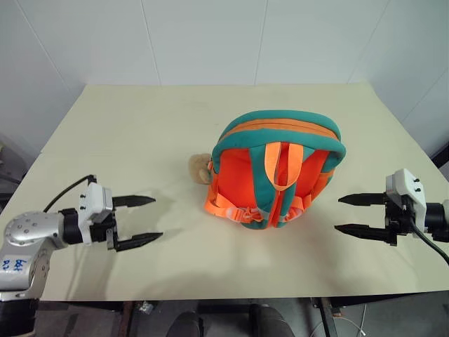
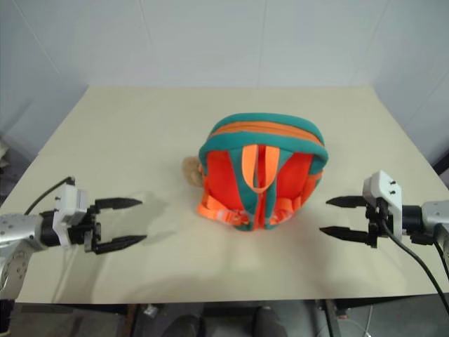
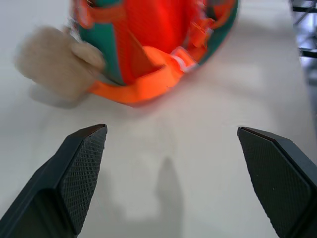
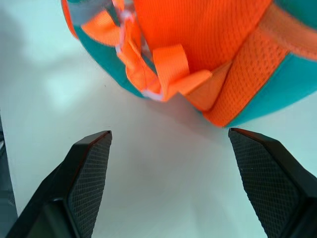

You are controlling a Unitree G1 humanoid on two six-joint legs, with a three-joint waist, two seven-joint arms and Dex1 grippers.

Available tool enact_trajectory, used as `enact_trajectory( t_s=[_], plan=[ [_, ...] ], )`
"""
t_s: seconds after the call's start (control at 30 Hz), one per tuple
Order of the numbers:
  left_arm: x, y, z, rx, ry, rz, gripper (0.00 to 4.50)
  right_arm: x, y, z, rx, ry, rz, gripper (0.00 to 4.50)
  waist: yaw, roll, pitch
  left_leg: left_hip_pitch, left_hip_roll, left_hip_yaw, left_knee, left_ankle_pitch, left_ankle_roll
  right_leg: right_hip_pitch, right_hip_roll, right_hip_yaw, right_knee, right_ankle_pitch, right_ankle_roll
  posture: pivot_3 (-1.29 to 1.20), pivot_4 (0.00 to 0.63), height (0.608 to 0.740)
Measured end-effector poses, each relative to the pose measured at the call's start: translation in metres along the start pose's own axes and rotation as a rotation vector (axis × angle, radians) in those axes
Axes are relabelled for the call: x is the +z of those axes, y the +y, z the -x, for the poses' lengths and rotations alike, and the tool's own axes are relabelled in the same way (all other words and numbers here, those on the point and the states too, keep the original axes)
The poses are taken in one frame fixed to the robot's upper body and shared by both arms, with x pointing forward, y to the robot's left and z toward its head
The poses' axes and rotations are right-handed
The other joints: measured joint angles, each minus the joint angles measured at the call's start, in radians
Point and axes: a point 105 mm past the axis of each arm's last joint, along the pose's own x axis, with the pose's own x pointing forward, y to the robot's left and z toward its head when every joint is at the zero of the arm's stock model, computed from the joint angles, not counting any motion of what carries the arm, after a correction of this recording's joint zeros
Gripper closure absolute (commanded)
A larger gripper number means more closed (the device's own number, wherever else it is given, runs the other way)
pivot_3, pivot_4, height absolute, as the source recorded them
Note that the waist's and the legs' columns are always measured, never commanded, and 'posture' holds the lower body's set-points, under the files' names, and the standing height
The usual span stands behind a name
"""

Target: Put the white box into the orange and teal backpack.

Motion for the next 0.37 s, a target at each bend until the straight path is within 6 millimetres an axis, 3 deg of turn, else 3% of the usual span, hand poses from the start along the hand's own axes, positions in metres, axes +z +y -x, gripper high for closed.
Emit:
enact_trajectory(
  t_s=[0.37],
  plan=[
    [-0.0058, -0.005, -0.0102, -0.063, 0.016, 0.021, 0.0, -0.0063, 0.0014, 0.0048, 0.002, 0.043, 0.001, 0.01, -0.003, 0.0, 0.0, 0.0, 0.001, 0.001, -0.002, -0.001, 0.0, -0.001, 0.0, 0.0, -0.001, 0.003, 0.006, 0.0, 0.15, 0.74]
  ],
)
